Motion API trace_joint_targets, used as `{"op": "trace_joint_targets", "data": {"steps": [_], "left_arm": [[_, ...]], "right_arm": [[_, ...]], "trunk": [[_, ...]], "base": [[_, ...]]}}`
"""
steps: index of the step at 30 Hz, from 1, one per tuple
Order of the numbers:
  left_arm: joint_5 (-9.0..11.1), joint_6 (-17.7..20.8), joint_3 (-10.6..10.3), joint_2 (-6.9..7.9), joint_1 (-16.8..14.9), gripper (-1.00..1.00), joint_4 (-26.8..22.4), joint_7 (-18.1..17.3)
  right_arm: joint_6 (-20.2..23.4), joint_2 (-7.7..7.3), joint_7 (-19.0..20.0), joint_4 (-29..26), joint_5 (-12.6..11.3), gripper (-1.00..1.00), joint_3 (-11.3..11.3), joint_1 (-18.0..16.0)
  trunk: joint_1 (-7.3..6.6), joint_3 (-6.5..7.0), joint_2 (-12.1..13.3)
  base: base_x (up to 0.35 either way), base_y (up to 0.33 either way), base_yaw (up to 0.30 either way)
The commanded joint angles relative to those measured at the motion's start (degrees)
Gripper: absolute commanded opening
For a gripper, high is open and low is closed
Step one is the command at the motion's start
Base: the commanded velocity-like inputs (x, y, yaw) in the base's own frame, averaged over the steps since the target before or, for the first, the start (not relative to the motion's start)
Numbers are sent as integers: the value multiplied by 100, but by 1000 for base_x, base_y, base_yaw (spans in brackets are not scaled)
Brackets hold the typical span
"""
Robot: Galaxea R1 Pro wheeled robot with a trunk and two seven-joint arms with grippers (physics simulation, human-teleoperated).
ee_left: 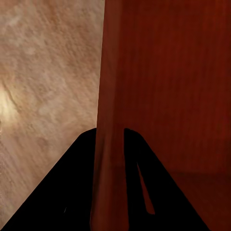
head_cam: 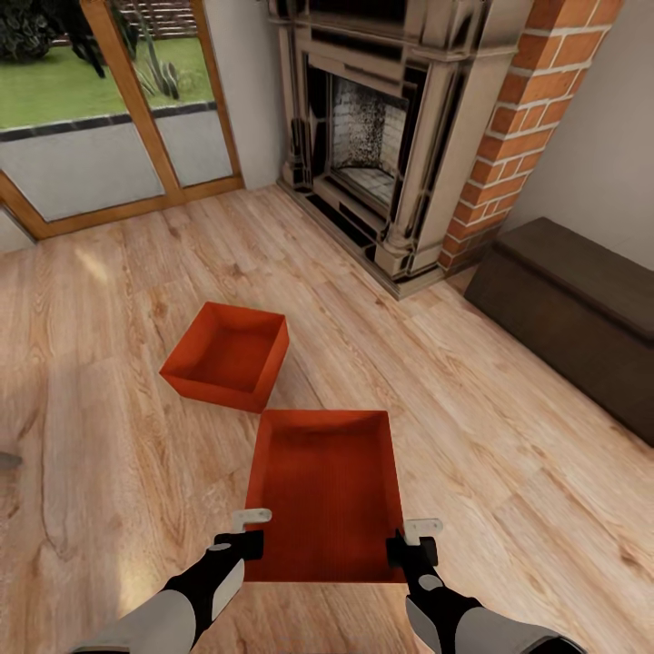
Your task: Move the two storage containers from the living room to the garage. In the garage, place one container on the floor and stack the other container on top of it (either order is fine).
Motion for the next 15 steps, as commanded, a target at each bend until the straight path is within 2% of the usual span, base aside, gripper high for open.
{"op": "trace_joint_targets", "data": {"steps": [1, 15], "left_arm": [[-27, 34, 116, 29, 2, -100, -1, 99], [-27, 34, 116, 29, 2, -100, -1, 99]], "right_arm": [[-60, 1, -72, -5, -115, -100, -216, -6], [-52, 25, -72, -5, -123, -100, -222, -8]], "trunk": [[-23, 16, 40], [-331, 267, 602]], "base": [[0, 0, 0], [0, 0, 0]]}}
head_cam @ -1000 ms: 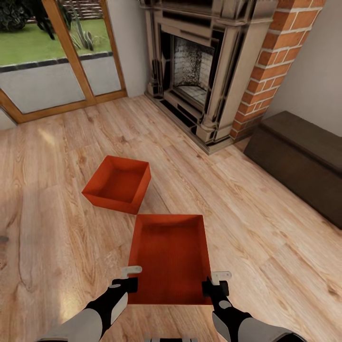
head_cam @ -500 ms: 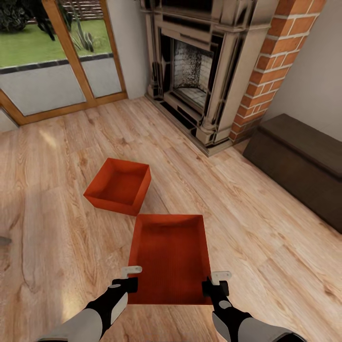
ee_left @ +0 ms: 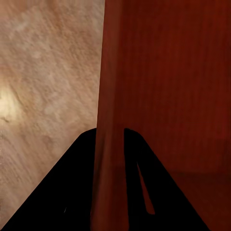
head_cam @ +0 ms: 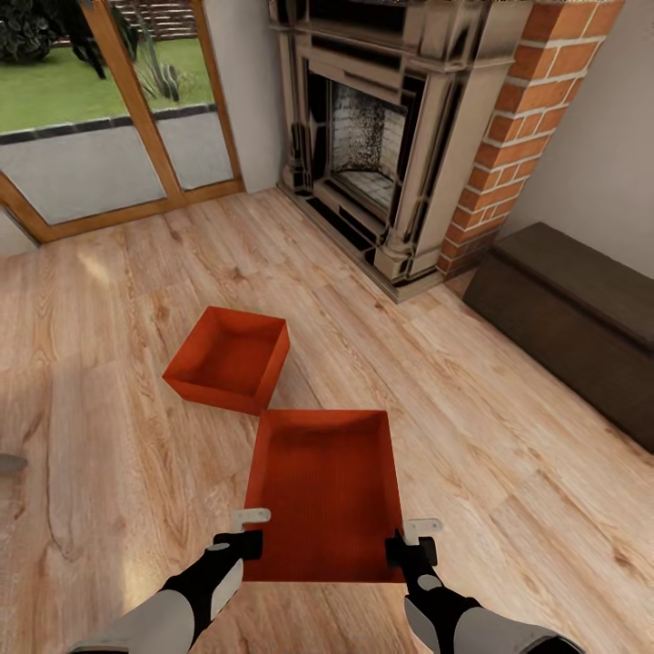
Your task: Move the two storage containers from the living room to the garage. In the garage, place one container on the floor and stack the other container on top of it (either order is fine).
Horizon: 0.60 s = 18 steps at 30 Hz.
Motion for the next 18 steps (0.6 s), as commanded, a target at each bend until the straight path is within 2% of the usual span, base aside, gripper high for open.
{"op": "trace_joint_targets", "data": {"steps": [1, 18], "left_arm": [[-27, 34, 118, 3, 3, -100, 1, 139], [-21, 34, 118, 3, 3, -100, 1, 139]], "right_arm": [[-49, 4, -35, -10, -62, -100, -285, -3], [-57, 8, -35, -10, -60, -100, -286, -1]], "trunk": [[-23, 16, 40], [-396, 321, 722]], "base": [[0, 0, 0], [0, 0, 0]]}}
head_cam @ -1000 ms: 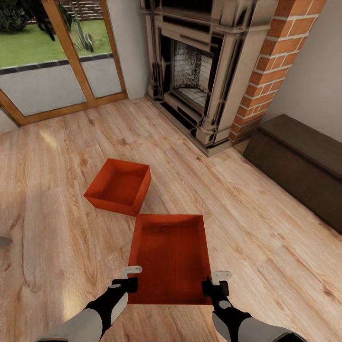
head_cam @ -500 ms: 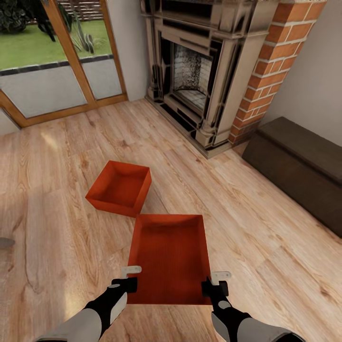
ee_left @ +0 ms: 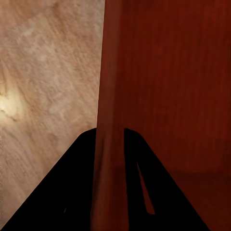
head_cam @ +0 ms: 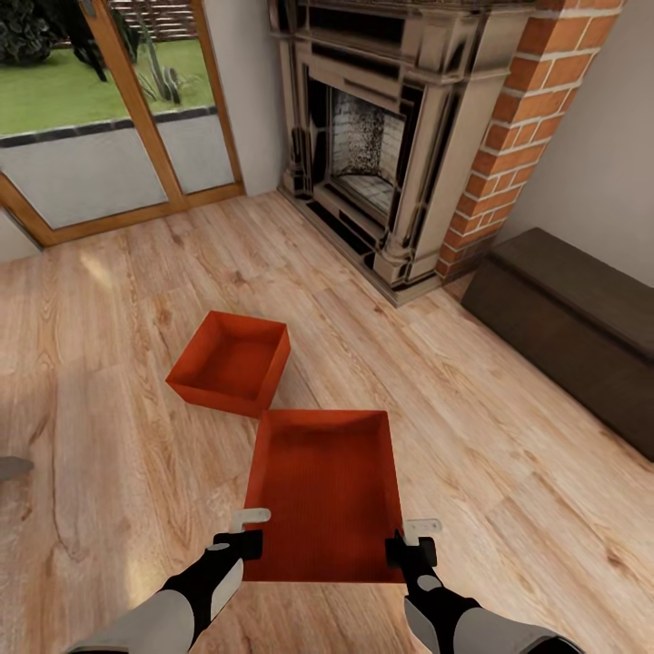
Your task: Move the two storage containers from the living room to the garage. In the garage, place one container on the floor and stack the other container on top of it (either order is fine).
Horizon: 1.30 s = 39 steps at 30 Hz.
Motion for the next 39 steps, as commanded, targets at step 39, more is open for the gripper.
{"op": "trace_joint_targets", "data": {"steps": [39], "left_arm": [[-21, 25, 135, 10, 4, -100, -5, 137]], "right_arm": [[-46, -7, -15, -16, -15, -100, -308, -12]], "trunk": [[-857, 698, 1564]], "base": [[0, 0, 0]]}}
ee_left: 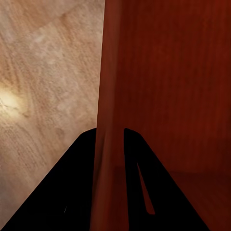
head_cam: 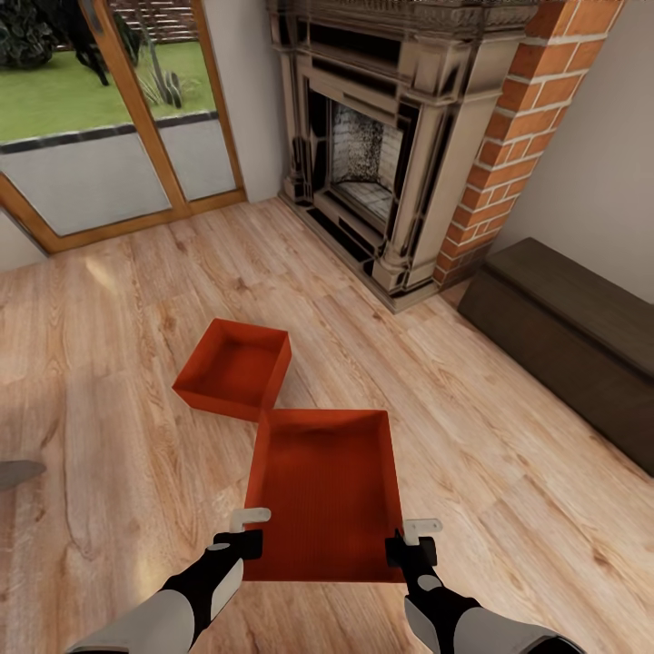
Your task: Move the two storage containers from the living room to the garage. In the garage, place one container on the floor and stack the other container on top of it (either order is fine).
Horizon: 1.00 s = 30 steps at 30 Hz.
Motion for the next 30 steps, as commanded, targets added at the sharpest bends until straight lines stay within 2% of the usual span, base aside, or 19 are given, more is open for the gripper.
{"op": "trace_joint_targets", "data": {"steps": [1, 30], "left_arm": [[-21, 33, 129, 14, 3, -100, 2, 133], [-21, 33, 129, 14, 3, -100, 2, 124]], "right_arm": [[-40, 1, -31, -15, -30, -100, -296, -6], [-46, -4, -31, -15, -48, -100, -296, -5]], "trunk": [[-23, 16, 40], [-660, 536, 1203]], "base": [[0, 0, 0], [0, 0, 0]]}}
